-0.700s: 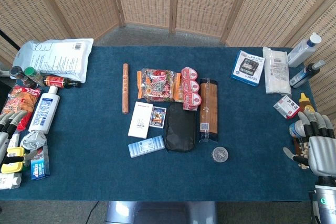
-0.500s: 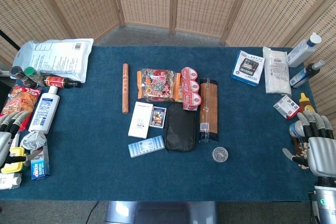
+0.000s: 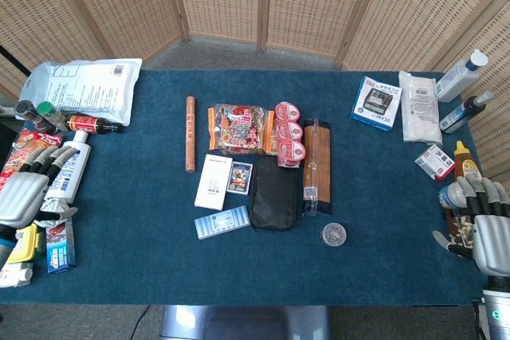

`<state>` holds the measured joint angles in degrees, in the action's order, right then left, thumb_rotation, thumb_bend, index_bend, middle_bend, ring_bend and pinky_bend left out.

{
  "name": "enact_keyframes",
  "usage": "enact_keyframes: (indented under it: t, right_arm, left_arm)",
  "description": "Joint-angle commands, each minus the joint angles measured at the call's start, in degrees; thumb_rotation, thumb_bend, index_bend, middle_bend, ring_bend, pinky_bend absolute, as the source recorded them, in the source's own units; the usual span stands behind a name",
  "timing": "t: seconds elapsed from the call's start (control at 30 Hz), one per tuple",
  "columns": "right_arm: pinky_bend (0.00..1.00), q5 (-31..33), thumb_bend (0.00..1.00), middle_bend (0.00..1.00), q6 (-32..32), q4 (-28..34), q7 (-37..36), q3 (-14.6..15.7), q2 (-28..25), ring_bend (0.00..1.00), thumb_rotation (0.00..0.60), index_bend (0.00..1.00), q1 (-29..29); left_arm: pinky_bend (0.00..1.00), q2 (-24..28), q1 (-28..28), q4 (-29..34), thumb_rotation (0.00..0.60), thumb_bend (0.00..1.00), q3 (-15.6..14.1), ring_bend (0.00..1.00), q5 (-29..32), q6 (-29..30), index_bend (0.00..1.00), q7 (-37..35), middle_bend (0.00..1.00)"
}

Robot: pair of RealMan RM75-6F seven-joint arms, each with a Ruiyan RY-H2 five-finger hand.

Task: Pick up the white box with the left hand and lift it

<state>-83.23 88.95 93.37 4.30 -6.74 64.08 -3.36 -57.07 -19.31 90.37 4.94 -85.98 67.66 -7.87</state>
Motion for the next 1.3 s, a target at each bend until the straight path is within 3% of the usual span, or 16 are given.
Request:
enact_keyframes:
  t: [0.03,0.17,0.7,1.3]
  right_arm:
    - [0.0,0.18,0.03,0.0,0.33,0.01,-0.36,0.11,-0.32,0.0,0.537,0.0,0.44]
    - [0.0,0.43,0.03,0.0,1.1,0.07,-0.56,0.38,-0.79,0.0,0.539,0.0,1.36]
    - [0.0,1.57,0.03,0.0,4.29,0.83,-0.79,0.42,-2.48,0.0,0.539,0.0,4.63]
    - [0.0,2.92,0.03,0.0,5.38,0.95,-0.79,-0.07,-2.83,0.0,0.533,0.0,6.37]
  left_arm:
    - [0.0,-1.9,-3.36,-1.22,0.6,0.0,1.14,0.0,-0.13,-3.27,0.0,2.22,0.05]
    - [0.0,-4.98,-7.49,-2.83,0.6,0.0,1.42,0.0,-1.38,-7.03,0.0,5.06,0.0]
    - [0.0,-16.4,-19.4,-10.3,0.6,0.0,-1.34,0.0,-9.66,-15.16,0.0,10.75,0.0]
    - [0.0,-23.8,-26.72,-16.87,0.6,0.0,-2.58,0.0,-8.63,-20.7,0.0,8.59,0.0]
